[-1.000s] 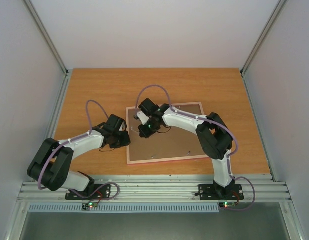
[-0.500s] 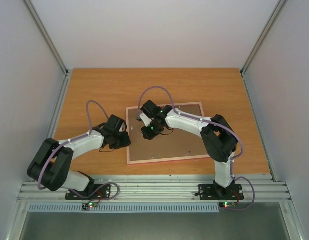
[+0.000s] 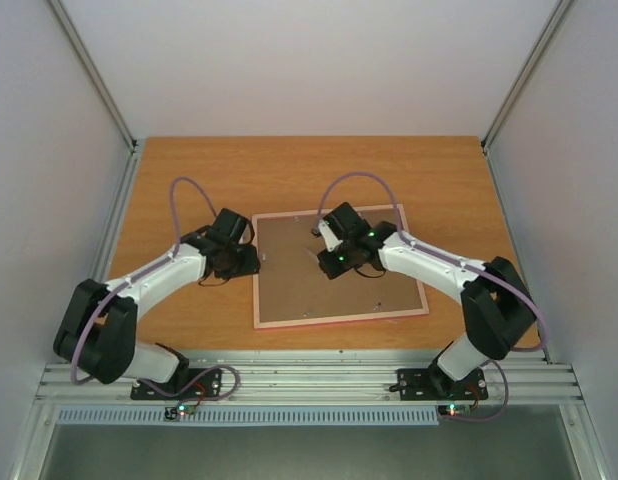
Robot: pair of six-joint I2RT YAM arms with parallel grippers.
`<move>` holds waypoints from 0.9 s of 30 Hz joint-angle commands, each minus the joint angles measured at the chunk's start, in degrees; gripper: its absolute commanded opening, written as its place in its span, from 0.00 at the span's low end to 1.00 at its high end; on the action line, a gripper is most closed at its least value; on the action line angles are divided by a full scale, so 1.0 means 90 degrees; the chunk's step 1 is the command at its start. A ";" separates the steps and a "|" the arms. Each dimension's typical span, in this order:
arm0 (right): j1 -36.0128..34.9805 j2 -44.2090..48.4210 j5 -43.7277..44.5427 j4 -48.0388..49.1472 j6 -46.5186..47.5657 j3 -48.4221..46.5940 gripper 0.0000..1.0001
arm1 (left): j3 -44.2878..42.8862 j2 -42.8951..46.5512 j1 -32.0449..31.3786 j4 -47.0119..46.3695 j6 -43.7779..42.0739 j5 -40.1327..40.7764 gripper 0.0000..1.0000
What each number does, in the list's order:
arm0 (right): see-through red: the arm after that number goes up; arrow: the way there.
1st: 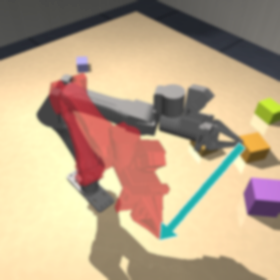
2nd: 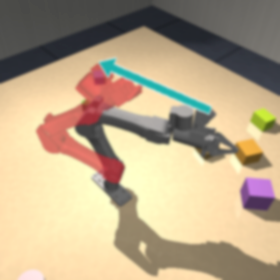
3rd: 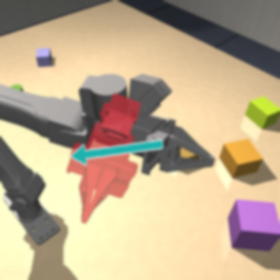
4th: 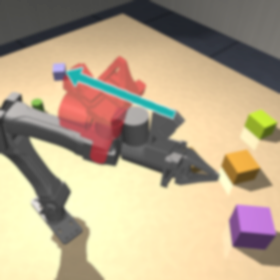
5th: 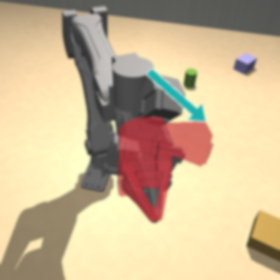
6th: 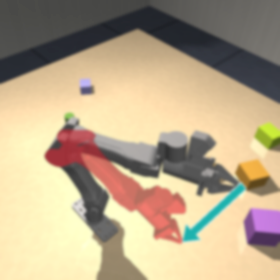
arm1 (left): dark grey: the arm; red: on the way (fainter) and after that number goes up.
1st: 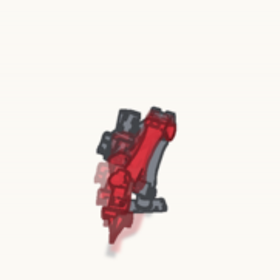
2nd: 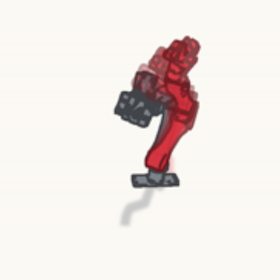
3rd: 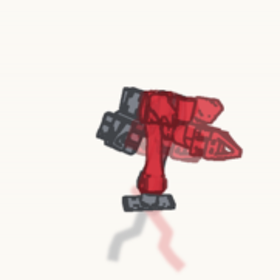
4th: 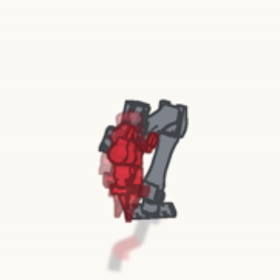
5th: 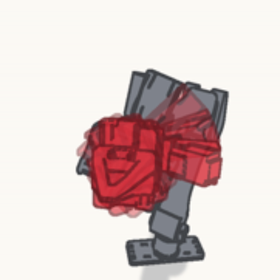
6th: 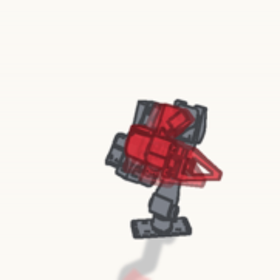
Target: Take the photo out of the frame
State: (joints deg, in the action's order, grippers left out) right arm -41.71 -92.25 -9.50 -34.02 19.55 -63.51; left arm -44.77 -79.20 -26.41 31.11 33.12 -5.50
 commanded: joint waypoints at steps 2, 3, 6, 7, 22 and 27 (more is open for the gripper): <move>0.0277 0.0660 0.0346 0.0999 -0.0180 0.0805 0.01 | -0.1000 -0.0808 0.0233 0.0175 -0.0440 0.0241 0.51; 0.0317 0.0783 0.0372 0.1152 -0.0194 0.0950 0.01 | -0.1196 -0.1028 0.0283 0.0185 -0.0501 0.0200 0.51; 0.0381 0.1132 0.0585 0.1586 -0.0219 0.1322 0.01 | -0.1742 -0.1620 0.0447 0.0189 -0.0643 0.0133 0.52; 0.0402 0.1221 0.0653 0.1694 -0.0233 0.1443 0.01 | -0.1897 -0.1809 0.0507 0.0186 -0.0680 0.0129 0.52; 0.0573 0.1302 0.0576 0.1888 -0.0328 0.1708 0.01 | -0.2739 -0.3283 0.0844 0.0073 -0.0863 -0.0081 0.38; 0.0585 0.1226 0.0538 0.1861 -0.0341 0.1678 0.01 | -0.2625 -0.3241 0.0868 0.0002 -0.0724 -0.0093 0.26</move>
State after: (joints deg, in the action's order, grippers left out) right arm -36.69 -80.66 -4.91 -18.39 16.95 -48.36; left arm -68.38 -107.39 -18.83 31.94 26.17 -6.26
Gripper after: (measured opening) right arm 0.129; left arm 0.296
